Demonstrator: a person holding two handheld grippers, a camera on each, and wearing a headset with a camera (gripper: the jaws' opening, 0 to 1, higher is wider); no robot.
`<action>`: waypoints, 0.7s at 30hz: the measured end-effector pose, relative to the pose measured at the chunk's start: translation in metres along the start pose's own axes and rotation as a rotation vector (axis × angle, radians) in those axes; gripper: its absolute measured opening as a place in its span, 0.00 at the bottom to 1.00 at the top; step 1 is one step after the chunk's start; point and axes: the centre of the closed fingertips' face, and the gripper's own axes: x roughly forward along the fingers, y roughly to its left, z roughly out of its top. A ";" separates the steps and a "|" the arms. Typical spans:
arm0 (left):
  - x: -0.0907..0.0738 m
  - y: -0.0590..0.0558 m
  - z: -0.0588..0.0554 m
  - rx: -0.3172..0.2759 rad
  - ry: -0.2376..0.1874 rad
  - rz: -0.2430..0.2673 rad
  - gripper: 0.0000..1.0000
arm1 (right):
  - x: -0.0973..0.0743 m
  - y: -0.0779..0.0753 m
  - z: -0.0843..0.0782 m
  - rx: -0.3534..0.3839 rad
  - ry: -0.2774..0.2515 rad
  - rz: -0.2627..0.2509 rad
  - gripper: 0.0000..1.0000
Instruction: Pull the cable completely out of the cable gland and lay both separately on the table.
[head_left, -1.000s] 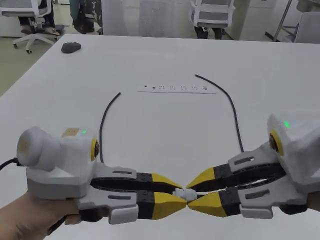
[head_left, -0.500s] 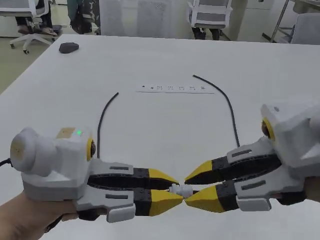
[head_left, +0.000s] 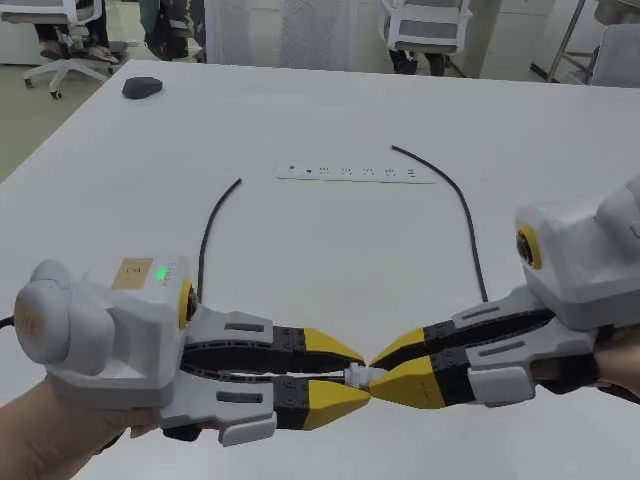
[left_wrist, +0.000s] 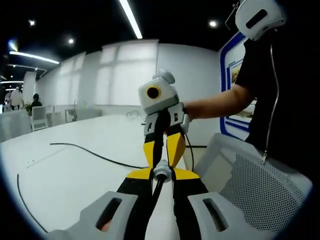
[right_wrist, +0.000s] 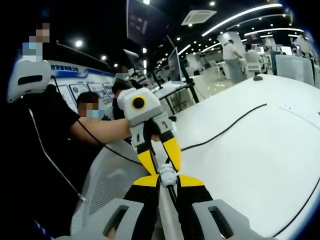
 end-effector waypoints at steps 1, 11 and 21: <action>0.000 0.000 0.000 0.001 -0.002 -0.001 0.14 | -0.001 0.002 0.000 -0.016 0.006 0.001 0.08; -0.001 0.001 -0.009 -0.297 0.018 -0.006 0.14 | 0.002 0.007 -0.002 -0.558 0.128 -0.124 0.06; 0.000 0.002 -0.014 -0.248 0.043 0.030 0.14 | 0.001 -0.003 -0.006 -0.541 0.126 -0.184 0.08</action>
